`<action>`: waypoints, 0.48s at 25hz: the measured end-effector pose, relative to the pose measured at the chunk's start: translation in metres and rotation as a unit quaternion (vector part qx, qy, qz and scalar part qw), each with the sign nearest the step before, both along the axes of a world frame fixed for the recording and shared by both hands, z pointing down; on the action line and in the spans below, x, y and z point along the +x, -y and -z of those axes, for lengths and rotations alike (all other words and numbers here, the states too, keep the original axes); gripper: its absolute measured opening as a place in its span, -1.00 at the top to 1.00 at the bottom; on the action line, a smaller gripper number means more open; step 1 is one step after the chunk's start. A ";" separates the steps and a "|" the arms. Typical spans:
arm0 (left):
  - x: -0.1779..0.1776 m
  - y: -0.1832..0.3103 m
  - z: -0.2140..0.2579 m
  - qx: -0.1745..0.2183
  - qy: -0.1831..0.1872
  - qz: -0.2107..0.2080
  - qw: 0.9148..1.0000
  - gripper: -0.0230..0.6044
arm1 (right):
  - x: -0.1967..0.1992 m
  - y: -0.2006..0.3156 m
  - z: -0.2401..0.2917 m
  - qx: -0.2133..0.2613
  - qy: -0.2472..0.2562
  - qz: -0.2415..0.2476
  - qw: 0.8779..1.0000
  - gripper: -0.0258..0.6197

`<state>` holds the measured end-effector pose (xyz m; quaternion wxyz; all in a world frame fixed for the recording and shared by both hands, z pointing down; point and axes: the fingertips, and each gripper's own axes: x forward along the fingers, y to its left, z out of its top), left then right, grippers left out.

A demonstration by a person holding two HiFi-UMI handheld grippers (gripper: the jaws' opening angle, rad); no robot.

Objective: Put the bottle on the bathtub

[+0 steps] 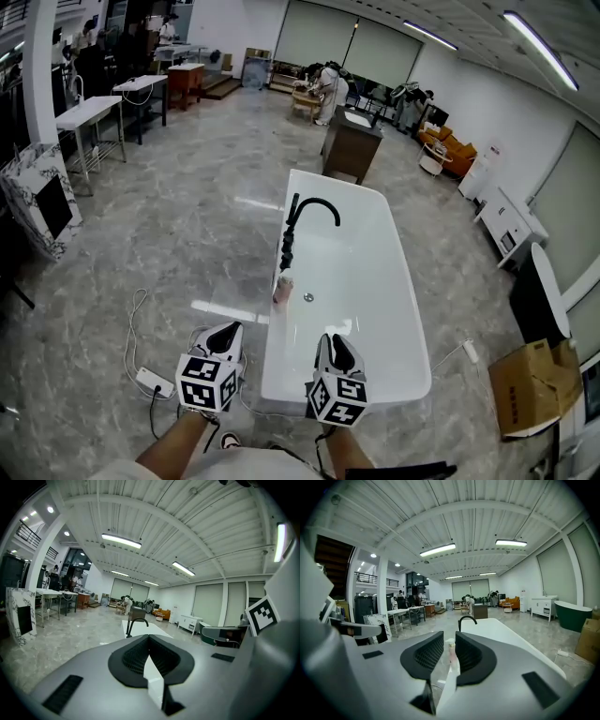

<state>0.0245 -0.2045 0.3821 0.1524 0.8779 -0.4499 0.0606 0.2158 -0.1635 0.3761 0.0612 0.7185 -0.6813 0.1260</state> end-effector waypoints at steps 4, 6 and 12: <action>0.012 -0.002 0.006 0.006 0.001 0.002 1.000 0.88 | 0.013 -0.002 0.002 -0.001 -0.007 0.000 1.000 0.79; 0.017 -0.004 0.008 0.006 0.001 0.004 1.000 0.88 | 0.017 -0.003 0.002 -0.002 -0.005 0.008 1.000 0.81; 0.038 -0.017 0.009 0.000 0.005 0.018 1.000 0.88 | 0.033 -0.005 0.002 -0.018 -0.008 0.042 0.999 0.82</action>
